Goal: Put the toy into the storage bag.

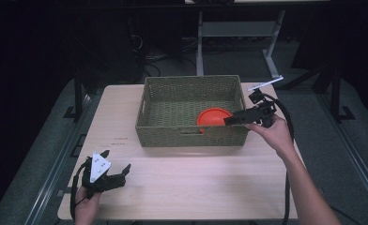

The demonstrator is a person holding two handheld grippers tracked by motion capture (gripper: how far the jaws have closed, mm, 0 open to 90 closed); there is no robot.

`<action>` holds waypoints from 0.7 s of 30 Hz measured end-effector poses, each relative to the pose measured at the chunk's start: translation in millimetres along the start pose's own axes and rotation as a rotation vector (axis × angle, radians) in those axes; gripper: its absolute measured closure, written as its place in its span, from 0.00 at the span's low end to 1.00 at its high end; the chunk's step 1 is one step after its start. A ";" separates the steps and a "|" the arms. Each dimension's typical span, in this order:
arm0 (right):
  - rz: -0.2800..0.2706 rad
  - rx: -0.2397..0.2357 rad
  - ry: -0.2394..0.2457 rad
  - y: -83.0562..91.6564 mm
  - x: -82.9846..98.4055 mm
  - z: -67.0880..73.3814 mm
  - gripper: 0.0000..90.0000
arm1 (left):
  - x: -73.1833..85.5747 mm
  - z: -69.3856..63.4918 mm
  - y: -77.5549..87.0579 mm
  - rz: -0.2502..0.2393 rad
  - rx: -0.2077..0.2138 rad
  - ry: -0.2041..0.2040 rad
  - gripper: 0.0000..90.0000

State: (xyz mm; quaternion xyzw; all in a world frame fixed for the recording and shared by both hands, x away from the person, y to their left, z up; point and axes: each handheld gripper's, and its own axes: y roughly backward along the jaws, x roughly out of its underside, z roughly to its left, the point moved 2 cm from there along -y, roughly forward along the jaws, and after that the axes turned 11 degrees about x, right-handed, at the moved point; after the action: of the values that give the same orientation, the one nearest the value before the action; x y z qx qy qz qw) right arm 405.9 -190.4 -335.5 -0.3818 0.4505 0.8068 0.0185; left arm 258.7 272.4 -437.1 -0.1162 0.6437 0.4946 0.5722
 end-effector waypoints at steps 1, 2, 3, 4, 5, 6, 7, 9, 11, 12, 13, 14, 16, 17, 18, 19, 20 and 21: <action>-0.003 0.000 0.002 1.4 1.9 -0.1 0.32 | 0.0 0.0 0.0 -0.001 -0.001 0.000 0.14; -0.005 0.002 0.001 5.0 5.6 0.1 0.31 | 0.1 0.1 0.0 0.000 -0.001 0.000 0.14; -0.011 0.000 -0.001 6.6 7.5 0.3 0.31 | 0.1 0.2 0.1 0.001 -0.001 0.001 0.14; -0.013 -0.001 -0.001 8.7 9.4 0.6 0.31 | 0.1 0.2 0.1 0.001 -0.001 0.001 0.14; -0.020 -0.003 0.002 10.3 11.3 0.9 0.31 | 0.0 0.1 0.3 -0.001 -0.002 0.002 0.14; -0.021 -0.003 0.004 11.9 13.3 1.1 0.30 | 0.0 0.1 0.4 -0.002 -0.003 0.001 0.14; -0.021 -0.005 0.003 13.4 15.4 1.6 0.30 | 0.0 0.0 0.4 -0.002 -0.003 0.001 0.14; -0.022 -0.010 0.006 14.9 17.6 1.9 0.30 | 0.0 -0.1 0.4 -0.001 -0.003 0.001 0.14; -0.026 -0.009 0.007 20.9 24.1 2.6 0.30 | 0.0 -0.1 0.3 0.000 -0.003 0.001 0.14; -0.034 -0.012 0.011 22.4 26.3 2.5 0.29 | 0.0 -0.1 0.3 0.000 -0.003 0.001 0.14; -0.035 -0.012 0.011 24.3 28.5 2.7 0.29 | -0.1 -0.1 0.2 0.000 -0.003 0.000 0.14; -0.034 -0.011 0.011 25.8 30.8 2.9 0.29 | 0.0 -0.2 0.2 0.000 -0.003 0.001 0.14; -0.033 -0.011 0.022 27.8 35.4 2.8 0.29 | 0.0 -0.4 0.2 0.000 -0.003 0.000 0.14; -0.036 -0.011 0.021 28.8 37.7 2.9 0.29 | 0.0 -0.4 0.1 -0.001 -0.003 0.000 0.14; -0.038 -0.010 0.026 29.9 40.3 2.6 0.29 | 0.0 -0.2 0.2 0.000 -0.003 0.000 0.14; -0.042 -0.013 0.023 30.8 42.7 3.2 0.29 | 0.0 -0.2 0.2 0.000 -0.003 0.000 0.14; -0.046 -0.013 0.026 31.5 45.3 3.3 0.29 | 0.1 -0.1 0.0 0.000 -0.004 -0.001 0.14; -0.046 -0.010 0.027 32.1 47.6 3.3 0.29 | 0.2 -0.1 -0.1 0.001 -0.003 0.000 0.14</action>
State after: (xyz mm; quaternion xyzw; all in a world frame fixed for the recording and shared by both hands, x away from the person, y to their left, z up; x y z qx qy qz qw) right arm 358.2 -221.9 -341.7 -0.4029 0.4378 0.8032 0.0291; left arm 258.6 272.4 -437.3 -0.1166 0.6428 0.4962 0.5718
